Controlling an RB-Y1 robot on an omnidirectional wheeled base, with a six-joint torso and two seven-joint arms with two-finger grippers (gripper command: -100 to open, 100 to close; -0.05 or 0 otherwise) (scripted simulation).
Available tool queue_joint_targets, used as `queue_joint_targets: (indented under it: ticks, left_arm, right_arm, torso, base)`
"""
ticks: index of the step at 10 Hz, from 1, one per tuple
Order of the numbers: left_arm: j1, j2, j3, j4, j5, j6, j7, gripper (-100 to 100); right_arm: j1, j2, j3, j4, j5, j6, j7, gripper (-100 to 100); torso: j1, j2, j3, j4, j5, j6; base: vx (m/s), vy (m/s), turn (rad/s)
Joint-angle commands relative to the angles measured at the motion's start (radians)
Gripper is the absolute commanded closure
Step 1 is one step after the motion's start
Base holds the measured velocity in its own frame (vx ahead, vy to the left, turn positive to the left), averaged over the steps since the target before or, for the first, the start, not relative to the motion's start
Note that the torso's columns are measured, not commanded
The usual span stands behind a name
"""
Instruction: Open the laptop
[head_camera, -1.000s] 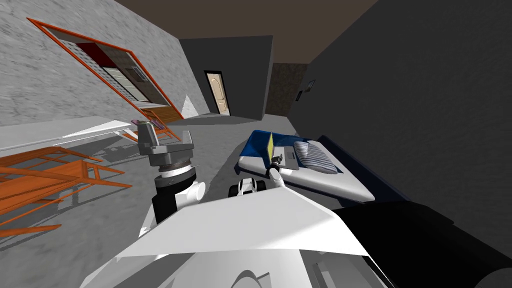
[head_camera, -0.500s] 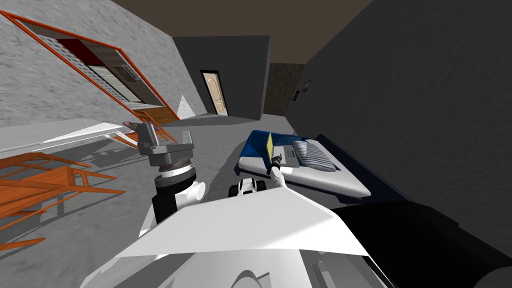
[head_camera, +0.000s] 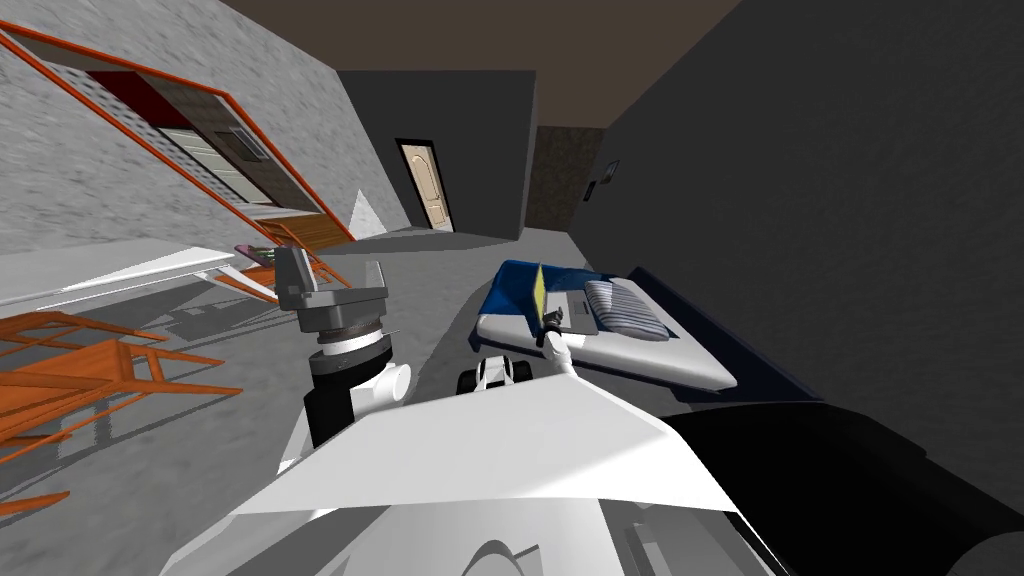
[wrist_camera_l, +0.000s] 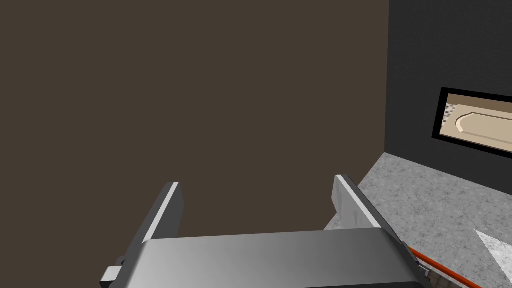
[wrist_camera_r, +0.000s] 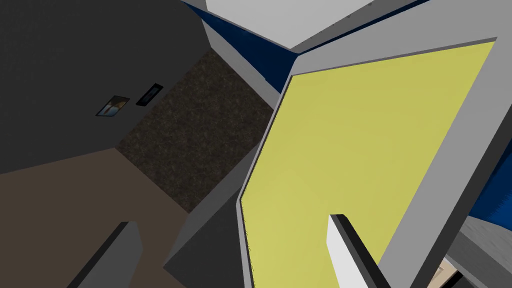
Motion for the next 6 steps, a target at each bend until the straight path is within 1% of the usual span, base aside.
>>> queue_joint_targets:
  ticks: [1,2,3,4,5,6]
  left_arm:
    - [0.0,0.0,0.0,0.0,0.0,0.0,0.0,0]
    - [0.0,0.0,0.0,0.0,0.0,0.0,0.0,0]
    - [0.0,0.0,0.0,0.0,0.0,0.0,0.0,0]
    - [0.0,0.0,0.0,0.0,0.0,0.0,0.0,0]
    - [0.0,0.0,0.0,0.0,0.0,0.0,0.0,0]
    - [0.0,0.0,0.0,0.0,0.0,0.0,0.0,0]
  right_arm:
    - [-0.011,0.008,-0.074,0.01,-0.066,-0.078,0.078,-100]
    - [-0.011,0.008,-0.074,0.01,-0.066,-0.106,0.102,-100]
    - [-0.011,0.008,-0.074,0.01,-0.066,-0.123,0.117,-100]
    - [-0.037,0.029,-0.122,0.032,-0.115,-0.158,0.154,-100]
    - [-0.037,0.029,-0.15,0.032,-0.148,-0.184,0.187,-100]
    - [-0.037,0.029,-0.173,0.032,-0.157,-0.213,0.214,-100]
  torso:
    - [0.001,-0.001,-0.001,0.0,0.001,-0.001]
    - [-0.002,0.001,0.0,0.0,0.0,-0.001]
    - [-0.005,0.003,0.002,0.001,-0.001,-0.001]
    - [-0.006,0.003,0.002,0.001,-0.002,0.0]
    - [-0.002,0.001,0.001,0.0,0.0,0.0]
    - [0.0,0.001,0.0,0.0,0.0,-0.001]
  base:
    - [0.025,0.055,0.014]
    - [0.006,0.019,0.019]
    - [0.0,0.0,0.0]
    - [0.019,0.054,-0.224]
    - [0.027,0.088,-0.141]
    - [0.018,0.054,0.011]
